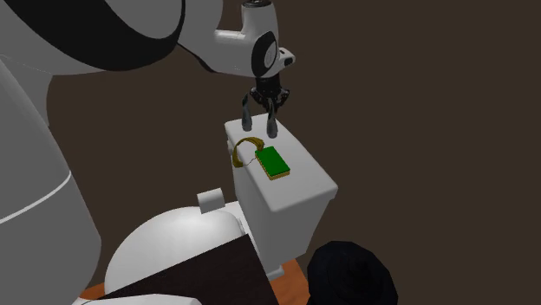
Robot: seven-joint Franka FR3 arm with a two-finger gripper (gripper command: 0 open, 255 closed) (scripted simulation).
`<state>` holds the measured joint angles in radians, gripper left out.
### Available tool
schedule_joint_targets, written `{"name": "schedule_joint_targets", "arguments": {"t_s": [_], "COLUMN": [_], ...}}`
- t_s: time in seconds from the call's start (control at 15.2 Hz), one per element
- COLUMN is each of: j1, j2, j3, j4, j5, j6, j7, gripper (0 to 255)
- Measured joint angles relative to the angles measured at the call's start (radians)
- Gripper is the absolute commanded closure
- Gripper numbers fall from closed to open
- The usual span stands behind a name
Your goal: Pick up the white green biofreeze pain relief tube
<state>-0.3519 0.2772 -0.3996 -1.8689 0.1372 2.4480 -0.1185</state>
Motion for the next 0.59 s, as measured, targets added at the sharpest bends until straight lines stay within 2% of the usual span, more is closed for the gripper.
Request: {"name": "schedule_joint_targets", "arguments": {"t_s": [0.59], "j1": [0.008], "j2": [-0.045], "j3": [-0.011], "j4": [0.064], "j5": [-0.031], "j6": [-0.105], "j7": [0.020], "gripper": [255]}}
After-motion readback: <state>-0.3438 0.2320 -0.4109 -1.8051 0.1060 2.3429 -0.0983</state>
